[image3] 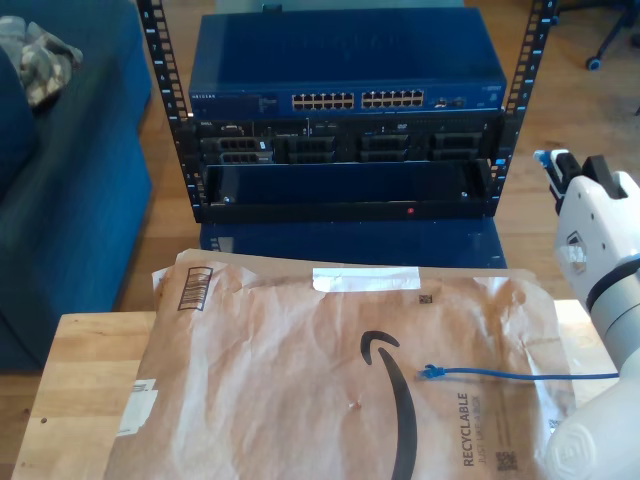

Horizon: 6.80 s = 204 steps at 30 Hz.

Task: Grab the cable and plug it in

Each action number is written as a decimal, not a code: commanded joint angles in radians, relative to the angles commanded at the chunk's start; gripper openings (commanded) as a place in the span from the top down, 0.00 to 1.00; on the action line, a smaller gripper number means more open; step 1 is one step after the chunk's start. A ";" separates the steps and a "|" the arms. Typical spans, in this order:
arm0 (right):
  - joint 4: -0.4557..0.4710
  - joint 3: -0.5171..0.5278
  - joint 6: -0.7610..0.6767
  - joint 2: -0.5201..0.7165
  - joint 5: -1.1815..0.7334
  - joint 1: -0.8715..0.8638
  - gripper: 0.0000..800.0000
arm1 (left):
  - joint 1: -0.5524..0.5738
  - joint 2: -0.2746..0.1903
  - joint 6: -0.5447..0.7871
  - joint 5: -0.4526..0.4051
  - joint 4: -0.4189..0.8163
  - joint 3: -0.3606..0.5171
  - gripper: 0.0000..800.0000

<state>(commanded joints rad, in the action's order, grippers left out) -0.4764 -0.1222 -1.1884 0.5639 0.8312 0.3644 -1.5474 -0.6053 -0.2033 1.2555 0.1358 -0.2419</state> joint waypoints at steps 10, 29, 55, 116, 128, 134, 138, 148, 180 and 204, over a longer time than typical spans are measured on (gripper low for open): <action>-0.002 0.008 0.000 0.006 0.000 0.000 1.00 | -0.138 0.002 0.091 -0.029 0.000 0.003 0.00; -0.029 0.005 0.000 0.002 0.000 0.075 1.00 | -0.140 0.057 0.144 -0.227 -0.025 0.163 0.00; -0.041 -0.071 -0.012 -0.252 -0.020 0.192 1.00 | -0.141 0.074 0.143 -0.222 -0.025 0.157 0.00; -0.121 -0.356 -0.063 -0.624 0.324 0.209 1.00 | -0.141 0.075 0.143 -0.222 -0.026 0.157 0.00; -0.114 -0.603 -0.175 -0.873 0.334 0.107 1.00 | -0.141 0.075 0.143 -0.222 -0.025 0.155 0.00; -0.107 -0.703 -0.196 -0.968 0.420 0.072 1.00 | -0.141 0.075 0.143 -0.222 -0.025 0.157 0.00; -0.110 -0.701 -0.216 -0.988 0.445 0.071 1.00 | -0.141 0.075 0.143 -0.222 -0.025 0.157 0.00; -0.110 -0.743 -0.267 -1.077 0.594 0.072 1.00 | -0.141 0.075 0.143 -0.222 -0.025 0.155 0.00; -0.206 -0.997 -0.186 -1.255 0.526 0.115 1.00 | -0.141 0.075 0.143 -0.222 -0.026 0.155 0.00; -0.210 -1.091 -0.110 -1.304 0.497 0.110 1.00 | -0.141 0.075 0.143 -0.222 -0.025 0.155 0.00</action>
<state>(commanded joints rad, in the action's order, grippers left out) -0.6866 -1.2131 -1.2988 -0.7403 1.3284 0.4749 -1.6886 -0.5301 -0.0606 1.0330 0.1112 -0.0869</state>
